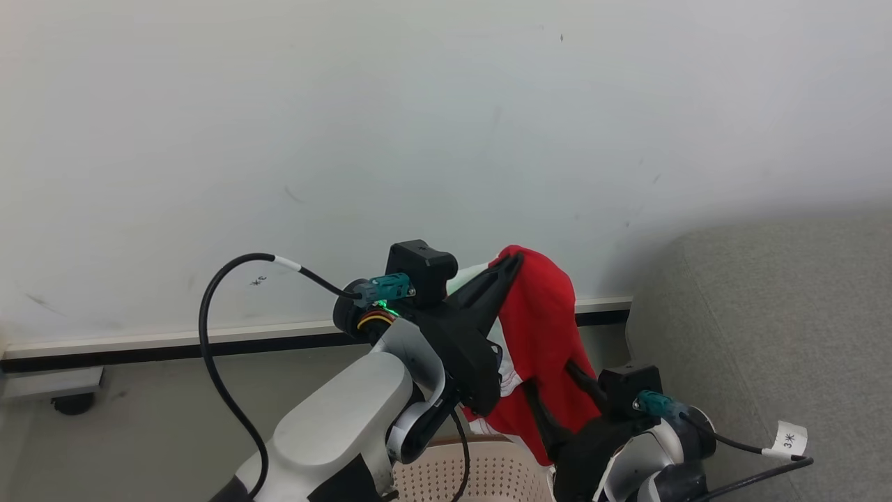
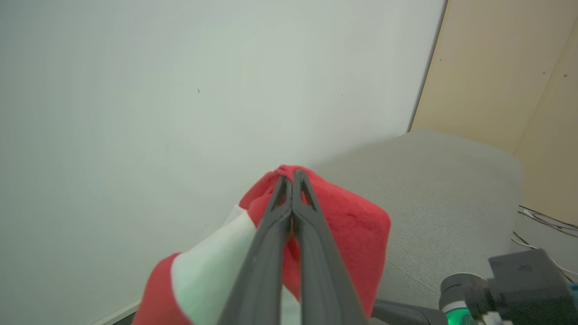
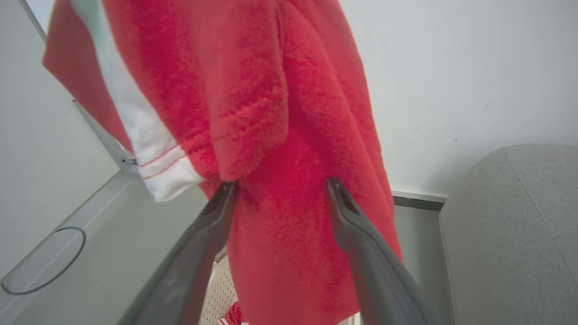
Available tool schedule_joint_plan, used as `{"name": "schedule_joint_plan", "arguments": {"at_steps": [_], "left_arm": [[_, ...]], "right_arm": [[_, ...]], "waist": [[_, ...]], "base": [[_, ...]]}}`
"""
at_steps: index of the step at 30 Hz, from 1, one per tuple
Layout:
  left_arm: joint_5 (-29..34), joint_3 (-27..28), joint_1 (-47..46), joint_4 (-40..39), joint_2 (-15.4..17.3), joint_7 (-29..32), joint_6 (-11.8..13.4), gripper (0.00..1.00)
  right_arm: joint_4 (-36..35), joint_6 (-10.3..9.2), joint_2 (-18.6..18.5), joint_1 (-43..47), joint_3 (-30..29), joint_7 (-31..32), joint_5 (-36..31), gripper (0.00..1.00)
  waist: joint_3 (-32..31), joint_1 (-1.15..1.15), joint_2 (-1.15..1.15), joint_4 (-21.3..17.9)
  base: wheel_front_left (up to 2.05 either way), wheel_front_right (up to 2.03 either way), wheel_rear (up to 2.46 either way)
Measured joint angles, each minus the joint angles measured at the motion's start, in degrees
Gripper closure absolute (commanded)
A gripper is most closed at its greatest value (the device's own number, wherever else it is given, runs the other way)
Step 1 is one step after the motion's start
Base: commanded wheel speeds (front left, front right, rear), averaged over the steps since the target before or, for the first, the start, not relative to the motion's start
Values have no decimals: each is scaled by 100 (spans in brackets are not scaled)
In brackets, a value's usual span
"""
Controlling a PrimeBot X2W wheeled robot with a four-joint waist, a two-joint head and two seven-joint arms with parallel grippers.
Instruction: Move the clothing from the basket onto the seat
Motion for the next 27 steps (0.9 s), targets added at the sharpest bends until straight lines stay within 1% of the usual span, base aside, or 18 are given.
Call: {"name": "schedule_joint_plan", "arguments": {"at_steps": [5, 10, 15, 18, 24, 25, 26, 27], "left_arm": [[-187, -129, -1, -301, -1, 148, 96, 100], [-322, -216, -2, -632, 0, 269, 147, 100], [-492, -286, -1, -915, 0, 354, 143, 100], [-578, -308, 1, -1047, -2, 419, 97, 100], [-619, -327, 1, -1196, 10, 501, 101, 100], [-623, -328, 1, -1204, 18, 503, 102, 100], [-633, -327, 2, -1205, 29, 506, 105, 100], [-634, -327, 3, -1203, 44, 521, 108, 100]], "right_arm": [[299, 0, 48, -231, -169, -104, -191, 0], [559, 0, 94, -357, -225, -252, -203, 0], [765, 1, 101, -457, -4, -335, 42, 0], [879, 0, 108, -553, 144, -367, 209, 0], [1114, 0, 109, -671, 285, -493, 318, 0], [1145, 0, 109, -676, 301, -508, 344, 31], [1173, 0, 108, -686, 310, -516, 358, 67], [1191, 0, 108, -697, 319, -536, 360, 67]], "waist": [[-6, 0, 0, 33], [-5, 0, 0, 82], [1, 0, 0, 129], [7, 0, 0, 149], [26, 0, 0, 152], [29, 0, 0, 148], [31, 0, 0, 141], [35, 0, 0, 134]], "base": [[0, 0, 0], [0, 0, 0], [0, 0, 0], [0, 0, 0], [0, 0, 0], [0, 0, 0], [0, 0, 0], [0, 0, 0]]}}
